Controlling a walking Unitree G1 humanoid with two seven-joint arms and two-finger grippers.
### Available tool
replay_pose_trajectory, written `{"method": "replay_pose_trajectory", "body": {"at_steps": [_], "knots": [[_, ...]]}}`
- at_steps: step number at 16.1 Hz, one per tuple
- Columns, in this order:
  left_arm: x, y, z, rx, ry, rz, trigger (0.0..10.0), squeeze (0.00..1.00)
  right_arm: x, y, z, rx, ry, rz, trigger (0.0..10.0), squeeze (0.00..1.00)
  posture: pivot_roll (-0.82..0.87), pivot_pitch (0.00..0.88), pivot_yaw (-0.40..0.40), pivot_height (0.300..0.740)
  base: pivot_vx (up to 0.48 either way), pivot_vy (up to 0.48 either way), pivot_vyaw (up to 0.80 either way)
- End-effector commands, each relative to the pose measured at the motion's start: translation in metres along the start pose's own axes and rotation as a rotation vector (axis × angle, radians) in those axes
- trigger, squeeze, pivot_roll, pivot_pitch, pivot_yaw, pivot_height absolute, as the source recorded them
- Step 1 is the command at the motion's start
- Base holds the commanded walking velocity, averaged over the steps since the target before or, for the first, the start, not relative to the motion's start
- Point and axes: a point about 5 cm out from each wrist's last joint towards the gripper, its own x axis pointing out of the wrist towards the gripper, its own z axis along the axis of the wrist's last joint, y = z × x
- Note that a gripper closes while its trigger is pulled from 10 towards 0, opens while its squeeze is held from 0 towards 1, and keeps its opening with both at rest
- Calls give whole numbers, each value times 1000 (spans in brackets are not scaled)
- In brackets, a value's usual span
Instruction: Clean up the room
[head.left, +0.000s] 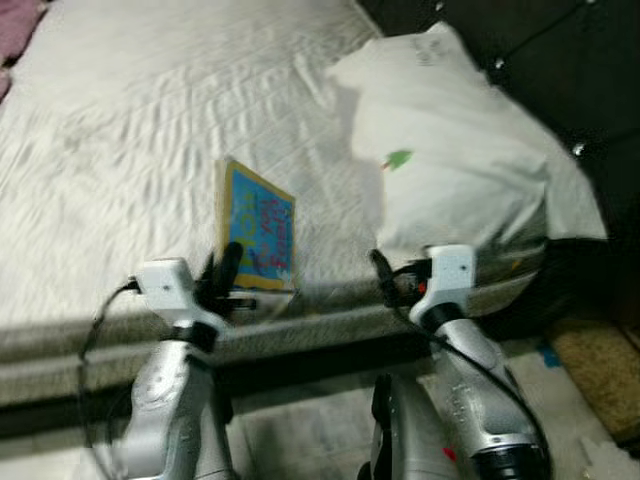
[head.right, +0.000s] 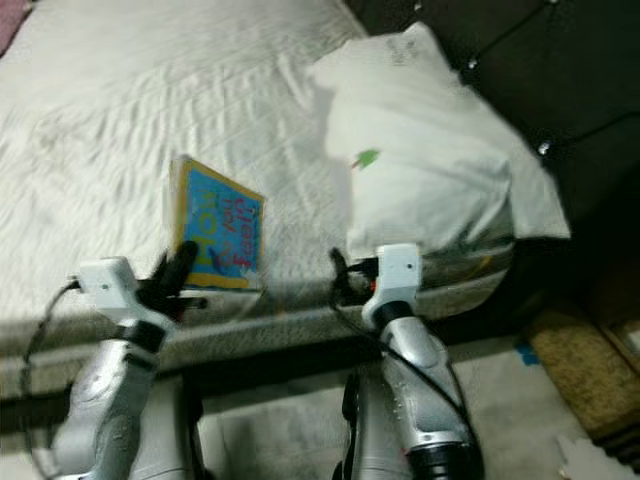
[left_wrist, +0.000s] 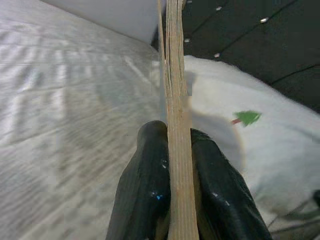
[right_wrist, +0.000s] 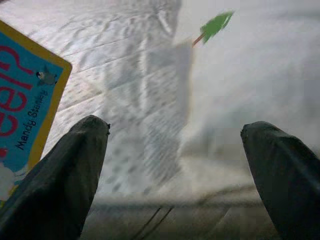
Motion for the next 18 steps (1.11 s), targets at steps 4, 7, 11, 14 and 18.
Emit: {"method": "replay_pose_trajectory", "body": {"at_steps": [4, 7, 11, 14, 18], "knots": [[1, 1, 3, 5, -13, 8, 10000, 0, 2, 3, 2, 2, -13, 13, 10000, 0, -40, 105, -46, 480, 74, 0, 0], [1, 3, 2, 7, -16, 30, 10000, 0, 2, 3, 2, 1, -12, 14, 10000, 0, -39, 104, -46, 480, 0, 0, 0], [4, 5, 1, -8, -14, 60, 10000, 0, 2, 3, 2, -2, -14, 18, 10000, 0, -39, 102, -46, 480, 0, 0, 0], [8, 7, -4, -45, 3, 92, 10000, 0, 3, 4, 2, -10, -14, 24, 10000, 0, -41, 96, -48, 480, 0, 0, 0], [22, 5, -10, -134, 38, 88, 10000, 0, 3, 2, 2, -15, -16, 23, 10000, 0, -49, 91, -54, 480, 0, 0, 0]]}}
